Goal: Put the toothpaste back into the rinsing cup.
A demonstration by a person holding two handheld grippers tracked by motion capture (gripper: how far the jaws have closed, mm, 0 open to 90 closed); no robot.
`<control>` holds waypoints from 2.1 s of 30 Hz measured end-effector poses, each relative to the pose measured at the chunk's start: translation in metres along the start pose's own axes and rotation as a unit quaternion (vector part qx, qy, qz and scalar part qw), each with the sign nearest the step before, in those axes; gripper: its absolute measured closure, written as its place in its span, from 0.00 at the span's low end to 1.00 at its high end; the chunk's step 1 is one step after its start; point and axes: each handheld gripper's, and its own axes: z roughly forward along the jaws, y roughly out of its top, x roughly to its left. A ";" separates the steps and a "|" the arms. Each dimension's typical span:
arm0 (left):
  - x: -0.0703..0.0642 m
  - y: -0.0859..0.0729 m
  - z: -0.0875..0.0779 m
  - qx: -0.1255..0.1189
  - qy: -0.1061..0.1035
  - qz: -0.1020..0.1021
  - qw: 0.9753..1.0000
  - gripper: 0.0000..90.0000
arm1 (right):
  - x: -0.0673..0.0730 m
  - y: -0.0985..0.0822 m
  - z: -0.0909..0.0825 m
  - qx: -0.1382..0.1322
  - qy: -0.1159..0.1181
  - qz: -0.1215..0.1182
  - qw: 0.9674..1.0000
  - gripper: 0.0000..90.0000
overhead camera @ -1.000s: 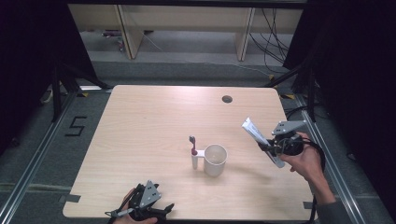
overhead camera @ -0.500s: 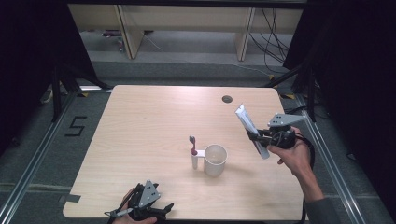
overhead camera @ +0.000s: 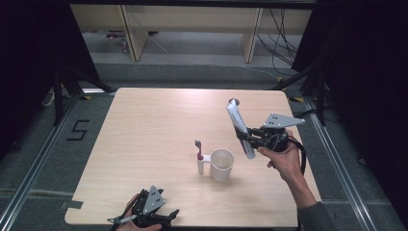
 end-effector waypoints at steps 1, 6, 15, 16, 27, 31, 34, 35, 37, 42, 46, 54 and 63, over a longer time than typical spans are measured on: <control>0.000 0.000 0.000 -0.003 -0.002 -0.002 1.000 0.18 | 0.000 0.001 0.003 -0.007 0.008 -0.004 1.000 0.85; -0.001 0.000 0.001 -0.004 -0.001 -0.005 1.000 0.18 | 0.007 0.004 0.010 -0.010 0.018 0.004 1.000 0.85; -0.001 0.000 0.001 -0.004 -0.001 -0.005 1.000 0.18 | 0.012 0.006 0.022 -0.032 0.028 -0.005 0.999 0.85; -0.001 0.000 0.001 -0.004 -0.002 -0.005 1.000 0.18 | 0.014 0.006 0.023 -0.029 0.032 0.004 0.999 0.85; 0.000 0.000 0.000 0.000 0.001 0.002 1.000 0.18 | 0.021 0.003 0.041 -0.036 0.039 -0.007 0.999 0.85; -0.001 0.000 0.001 -0.004 -0.001 -0.004 1.000 0.18 | 0.024 -0.001 0.045 -0.033 0.048 0.005 0.998 0.85; 0.000 0.000 0.000 0.004 -0.002 0.005 1.000 0.18 | 0.024 -0.004 0.047 -0.024 0.051 0.012 0.998 0.85; -0.001 0.000 0.001 -0.004 -0.002 -0.005 1.000 0.18 | 0.024 -0.005 0.048 -0.030 0.050 0.005 0.998 0.85; -0.001 0.000 0.001 -0.003 -0.002 -0.004 1.000 0.18 | 0.025 -0.007 0.050 -0.033 0.054 0.008 0.998 0.85; -0.001 0.000 0.001 -0.003 -0.002 -0.004 1.000 0.18 | 0.026 -0.014 0.053 -0.037 0.050 -0.001 0.998 0.85; 0.000 0.000 0.001 -0.002 -0.003 -0.002 1.000 0.18 | 0.027 -0.021 0.056 -0.028 0.052 0.000 0.998 0.85; 0.000 0.000 0.001 0.003 0.001 0.004 1.000 0.18 | 0.028 -0.031 0.059 -0.021 0.057 0.007 0.998 0.85; 0.000 0.000 0.000 0.004 0.001 0.004 1.000 0.18 | 0.031 -0.040 0.062 -0.007 0.059 0.001 0.998 0.85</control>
